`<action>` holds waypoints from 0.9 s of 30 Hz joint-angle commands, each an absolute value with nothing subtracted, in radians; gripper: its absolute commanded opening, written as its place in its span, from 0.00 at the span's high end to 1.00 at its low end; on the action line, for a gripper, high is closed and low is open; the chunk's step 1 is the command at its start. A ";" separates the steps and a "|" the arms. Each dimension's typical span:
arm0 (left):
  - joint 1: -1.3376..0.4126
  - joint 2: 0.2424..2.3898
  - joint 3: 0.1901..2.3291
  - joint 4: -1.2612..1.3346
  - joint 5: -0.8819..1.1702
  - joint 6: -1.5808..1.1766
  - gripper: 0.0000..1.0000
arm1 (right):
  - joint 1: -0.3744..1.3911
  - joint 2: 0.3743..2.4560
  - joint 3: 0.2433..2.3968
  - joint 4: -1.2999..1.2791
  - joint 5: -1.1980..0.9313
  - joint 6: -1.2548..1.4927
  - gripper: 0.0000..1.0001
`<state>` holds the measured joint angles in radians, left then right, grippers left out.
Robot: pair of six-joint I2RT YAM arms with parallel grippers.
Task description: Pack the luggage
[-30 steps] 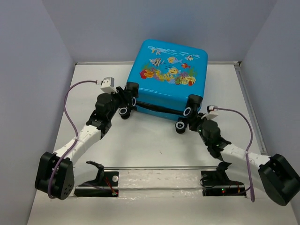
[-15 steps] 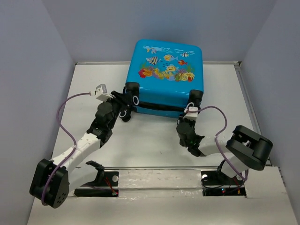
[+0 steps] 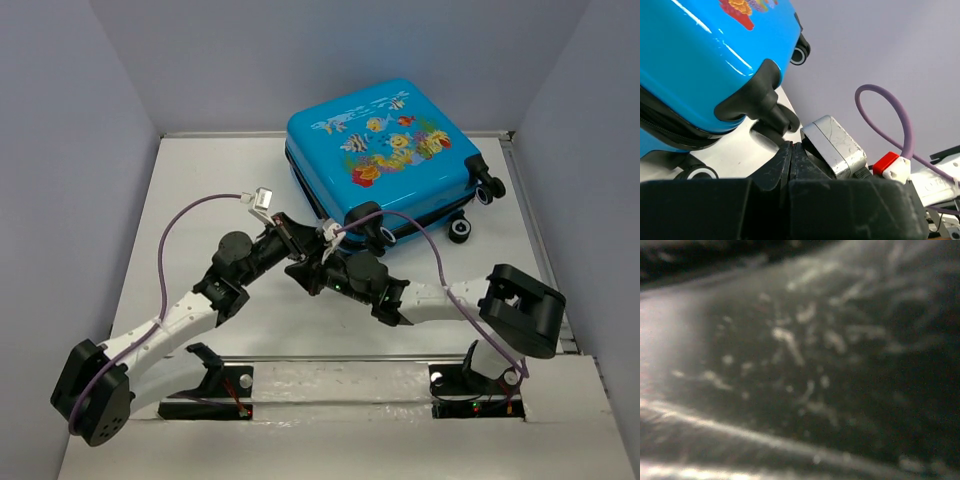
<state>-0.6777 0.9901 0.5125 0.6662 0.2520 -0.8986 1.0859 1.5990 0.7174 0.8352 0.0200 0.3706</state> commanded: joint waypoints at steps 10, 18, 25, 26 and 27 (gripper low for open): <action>-0.713 0.876 0.636 0.250 0.123 -0.657 0.86 | 0.810 1.089 0.463 0.297 0.054 0.437 0.93; -0.793 0.922 0.681 0.192 0.075 -0.633 0.02 | 0.792 0.937 0.500 0.041 0.242 0.483 0.70; -0.956 1.184 0.825 0.282 0.022 -0.675 0.01 | 0.792 0.899 0.554 -0.158 0.270 0.509 0.34; -0.969 1.207 0.845 0.294 0.011 -0.689 0.01 | 0.792 0.875 0.557 -0.178 0.264 0.509 0.31; -0.974 1.248 0.851 0.310 0.011 -0.704 0.01 | 0.792 0.821 0.561 -0.201 0.252 0.508 0.24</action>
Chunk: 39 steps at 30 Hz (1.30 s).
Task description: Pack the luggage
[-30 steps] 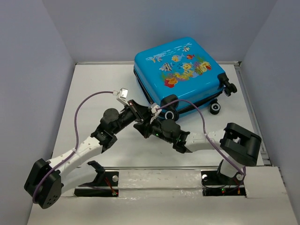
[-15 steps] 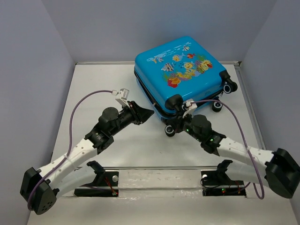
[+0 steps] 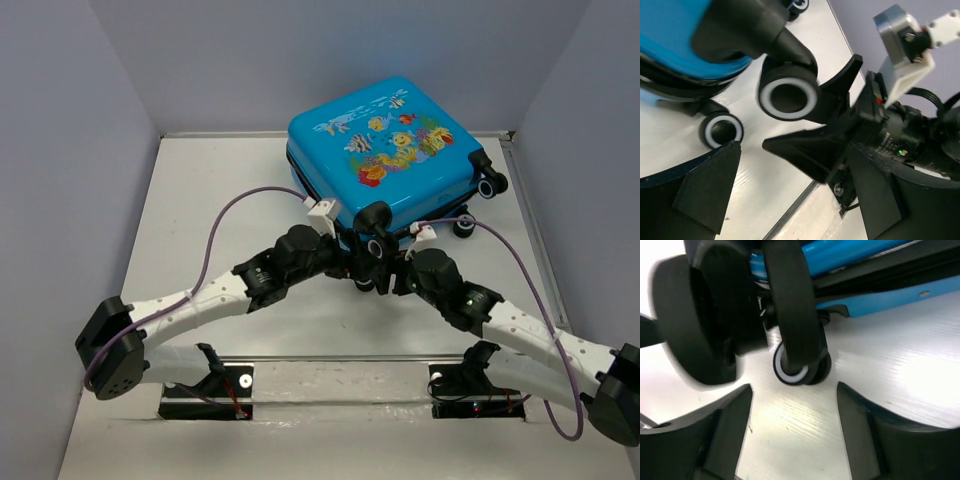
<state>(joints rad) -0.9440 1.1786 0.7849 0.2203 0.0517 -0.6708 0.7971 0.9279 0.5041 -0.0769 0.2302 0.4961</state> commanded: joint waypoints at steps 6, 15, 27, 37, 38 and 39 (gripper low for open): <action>-0.980 1.367 0.899 0.405 -0.069 -0.795 0.01 | 0.792 0.677 0.633 -0.428 0.383 0.525 0.17; -0.980 1.505 1.026 0.436 -0.118 -0.836 0.01 | 0.792 0.538 0.666 -0.546 0.391 0.557 0.12; -0.980 1.637 1.062 0.538 -0.176 -0.936 0.23 | 0.792 0.495 0.631 -0.525 0.336 0.571 0.11; -0.919 1.248 0.767 0.594 -0.330 -0.885 0.94 | 0.792 0.537 0.563 -0.396 0.293 0.549 0.23; -0.882 1.195 0.746 0.582 -0.325 -0.878 0.94 | 0.792 0.548 0.551 -0.367 0.285 0.546 0.25; -0.864 1.098 0.718 0.527 -0.325 -0.865 0.94 | 0.792 0.573 0.540 -0.330 0.260 0.532 0.31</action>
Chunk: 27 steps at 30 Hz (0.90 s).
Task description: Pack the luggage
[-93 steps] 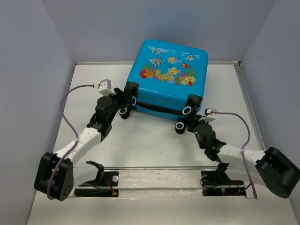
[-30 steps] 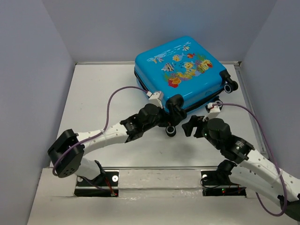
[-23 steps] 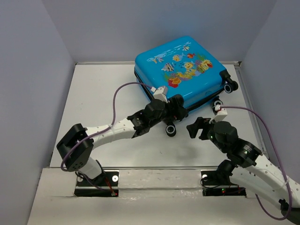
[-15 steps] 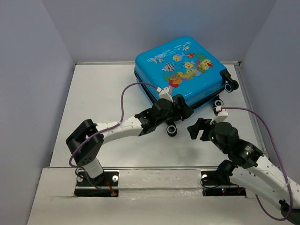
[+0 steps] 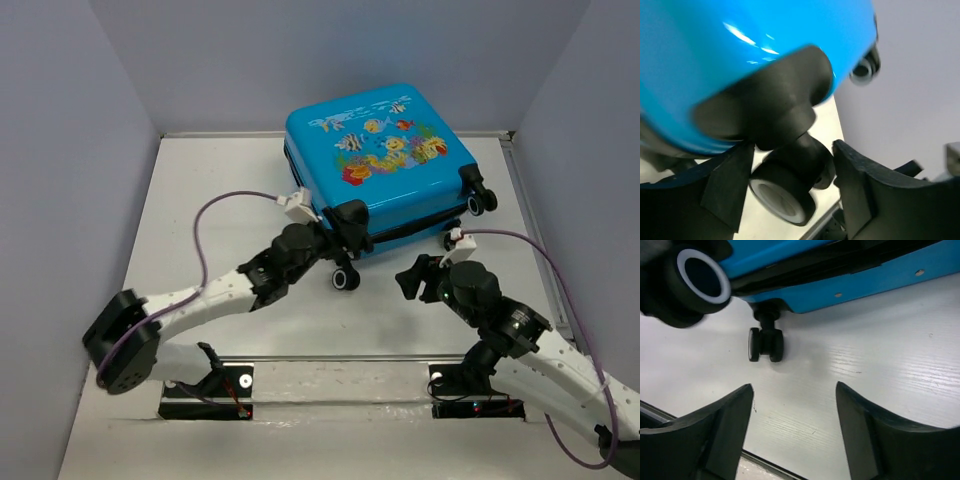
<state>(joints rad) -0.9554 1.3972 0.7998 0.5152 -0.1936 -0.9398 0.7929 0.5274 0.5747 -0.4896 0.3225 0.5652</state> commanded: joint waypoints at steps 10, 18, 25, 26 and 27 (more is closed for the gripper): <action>-0.543 0.718 0.703 0.186 -0.213 -0.726 0.94 | 0.782 0.808 0.508 -0.020 0.196 0.459 0.39; -0.481 0.791 0.690 0.123 0.196 -0.646 0.83 | 0.773 0.801 0.501 -0.044 0.275 0.489 0.31; -0.877 0.926 0.744 0.169 0.071 -0.653 0.08 | 0.773 0.877 0.627 -0.078 0.245 0.419 0.32; -0.891 0.945 0.758 0.167 0.060 -0.649 0.04 | 0.773 0.896 0.635 -0.084 0.236 0.419 0.32; -0.902 0.963 0.773 0.166 0.057 -0.647 0.02 | 0.773 0.902 0.637 -0.083 0.230 0.422 0.32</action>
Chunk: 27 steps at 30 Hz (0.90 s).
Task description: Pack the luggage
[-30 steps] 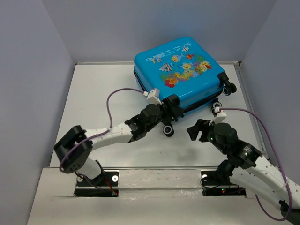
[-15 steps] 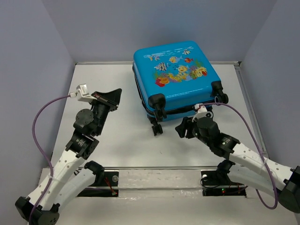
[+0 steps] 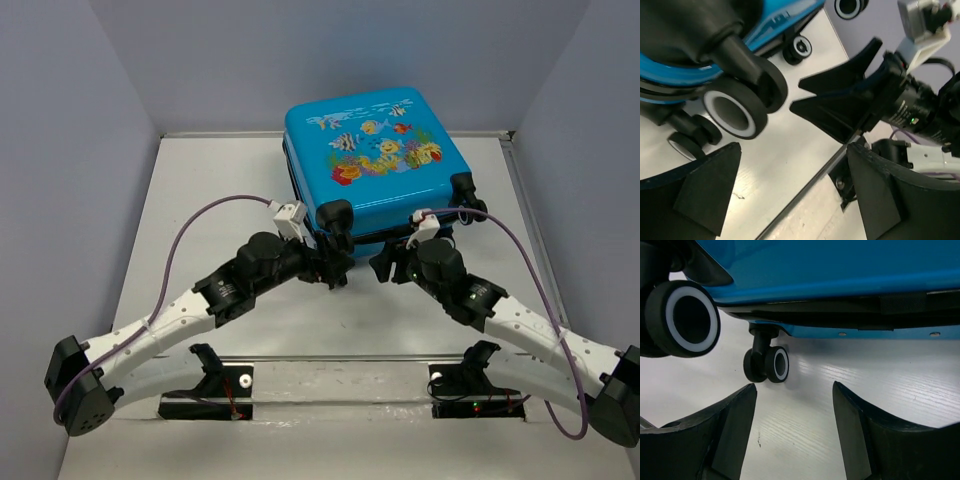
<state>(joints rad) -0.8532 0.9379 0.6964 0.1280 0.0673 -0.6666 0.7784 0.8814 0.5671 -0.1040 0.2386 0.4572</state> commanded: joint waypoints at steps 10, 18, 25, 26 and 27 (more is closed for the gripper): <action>-0.914 1.166 0.876 0.179 -0.084 -0.634 0.05 | 0.773 0.836 0.580 -0.080 0.212 0.437 0.32; -0.914 1.210 0.876 0.228 -0.155 -0.673 0.14 | 0.773 0.778 0.549 -0.089 0.201 0.442 0.31; -0.914 1.235 0.847 0.305 -0.192 -0.718 0.35 | 0.773 0.765 0.529 -0.091 0.195 0.446 0.22; -0.916 1.244 0.848 0.308 -0.196 -0.718 0.37 | 0.773 0.770 0.529 -0.091 0.192 0.446 0.19; -0.914 1.256 0.848 0.311 -0.201 -0.725 0.39 | 0.773 0.773 0.532 -0.091 0.190 0.446 0.16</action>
<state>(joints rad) -0.9150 1.2266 0.8398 0.1726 -0.1387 -0.7147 0.7784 0.7784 0.5278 -0.1051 0.2085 0.4492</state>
